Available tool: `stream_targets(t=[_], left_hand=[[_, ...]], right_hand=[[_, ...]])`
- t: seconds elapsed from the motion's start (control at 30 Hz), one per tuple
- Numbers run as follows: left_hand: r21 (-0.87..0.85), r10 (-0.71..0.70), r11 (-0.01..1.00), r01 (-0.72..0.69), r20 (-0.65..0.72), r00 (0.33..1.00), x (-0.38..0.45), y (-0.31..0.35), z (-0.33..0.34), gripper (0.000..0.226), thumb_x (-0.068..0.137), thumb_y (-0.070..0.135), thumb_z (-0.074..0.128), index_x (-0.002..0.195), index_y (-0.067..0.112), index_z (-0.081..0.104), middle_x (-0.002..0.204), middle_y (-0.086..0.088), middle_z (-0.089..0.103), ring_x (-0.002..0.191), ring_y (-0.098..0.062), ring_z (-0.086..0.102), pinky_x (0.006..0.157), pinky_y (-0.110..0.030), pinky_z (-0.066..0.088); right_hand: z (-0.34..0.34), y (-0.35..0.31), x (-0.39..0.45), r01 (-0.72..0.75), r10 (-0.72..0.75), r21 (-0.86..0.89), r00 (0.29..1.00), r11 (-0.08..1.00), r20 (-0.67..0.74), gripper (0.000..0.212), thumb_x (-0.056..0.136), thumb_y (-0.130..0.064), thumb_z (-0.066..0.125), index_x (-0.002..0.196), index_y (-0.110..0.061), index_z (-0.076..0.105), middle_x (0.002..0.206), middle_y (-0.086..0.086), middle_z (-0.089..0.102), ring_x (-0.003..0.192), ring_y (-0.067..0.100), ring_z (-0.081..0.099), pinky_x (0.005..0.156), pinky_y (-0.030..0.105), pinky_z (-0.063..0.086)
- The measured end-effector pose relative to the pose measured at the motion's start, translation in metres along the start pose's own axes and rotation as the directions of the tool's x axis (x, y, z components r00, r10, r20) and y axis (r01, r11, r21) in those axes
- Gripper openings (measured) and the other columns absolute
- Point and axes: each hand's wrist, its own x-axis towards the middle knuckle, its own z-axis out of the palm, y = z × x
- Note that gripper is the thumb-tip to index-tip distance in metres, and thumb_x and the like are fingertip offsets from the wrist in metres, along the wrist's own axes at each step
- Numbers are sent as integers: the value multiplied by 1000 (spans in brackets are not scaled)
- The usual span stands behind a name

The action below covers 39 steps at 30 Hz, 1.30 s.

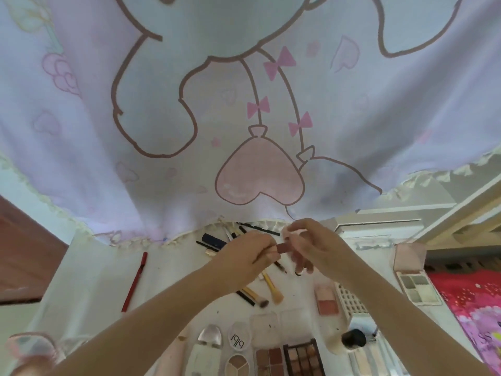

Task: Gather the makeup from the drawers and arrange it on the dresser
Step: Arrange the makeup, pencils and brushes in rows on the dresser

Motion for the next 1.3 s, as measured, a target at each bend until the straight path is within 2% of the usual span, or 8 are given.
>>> stream_targets(t=[0.13, 0.4, 0.5, 0.67, 0.77, 0.9, 1.1, 1.3], left_hand=[[105, -48, 992, 64, -145, 988, -7, 13, -1, 18, 97, 30, 37, 86, 20, 47, 81, 11, 37, 80, -6, 37, 78, -19, 35], [158, -155, 967, 198, -247, 957, -49, 6, -29, 29, 97, 30, 38, 69, 23, 42, 67, 13, 33, 63, 2, 34, 65, -8, 32], [202, -192, 949, 243, -242, 951, -63, 5, -34, 38, 97, 31, 38, 60, 28, 29, 66, 11, 32, 61, -1, 33, 63, -10, 33], [48, -285, 946, 320, -344, 895, -86, -20, -44, 18, 95, 26, 45, 77, 23, 48, 67, 12, 39, 59, -3, 39, 61, -9, 36], [48, -293, 943, 328, -345, 892, -94, -39, -57, 16, 95, 25, 44, 91, 14, 54, 70, 14, 42, 65, -4, 42, 66, -8, 37], [71, -251, 955, 287, -315, 915, -100, -64, -77, 26, 95, 21, 43, 69, 23, 41, 65, 13, 38, 59, -1, 37, 61, -4, 35], [2, -283, 956, 294, -270, 920, -102, -126, -89, 19, 96, 26, 43, 87, 15, 56, 64, 10, 46, 56, -2, 40, 54, -13, 34], [-168, -511, 854, 493, -91, 855, -90, -201, -57, 20, 96, 24, 40, 90, 12, 55, 91, -8, 63, 78, -20, 56, 78, -31, 48]], right_hand=[[-7, -6, 9, 86, -88, -198, 996, 976, -2, 33, 95, -24, 42, 65, -13, 52, 36, -13, 43, 36, 3, 40, 44, 11, 31], [-1, -32, 15, 187, -221, 136, 925, 973, 310, 28, 90, -9, 53, 101, -33, 46, 80, -17, 66, 59, -1, 61, 44, 6, 40], [14, -40, 21, 192, -190, 30, 914, 981, 360, 21, 97, -17, 36, 95, -13, 56, 53, -11, 59, 39, 0, 49, 37, 7, 34], [39, -50, 37, 259, -315, 200, 882, 945, 349, 29, 88, 4, 49, 96, -23, 55, 74, -17, 68, 69, -2, 63, 63, 15, 52], [61, -59, 49, 191, -241, 173, 908, 966, 342, 16, 91, -14, 49, 93, -29, 54, 77, -10, 66, 65, 9, 63, 60, 18, 51], [84, -70, 64, 218, -211, 0, 941, 976, 266, 17, 92, -17, 47, 78, -20, 56, 49, -10, 58, 44, 4, 51, 48, 13, 43], [123, -72, 89, 97, -123, 121, 965, 988, 233, 31, 89, -14, 53, 112, -31, 43, 95, -9, 63, 72, 6, 63, 68, 18, 54], [155, -20, 89, -265, 283, 278, 959, 923, -26, 15, 92, -4, 46, 105, -9, 54, 81, 4, 57, 66, 14, 55, 52, 10, 47]])
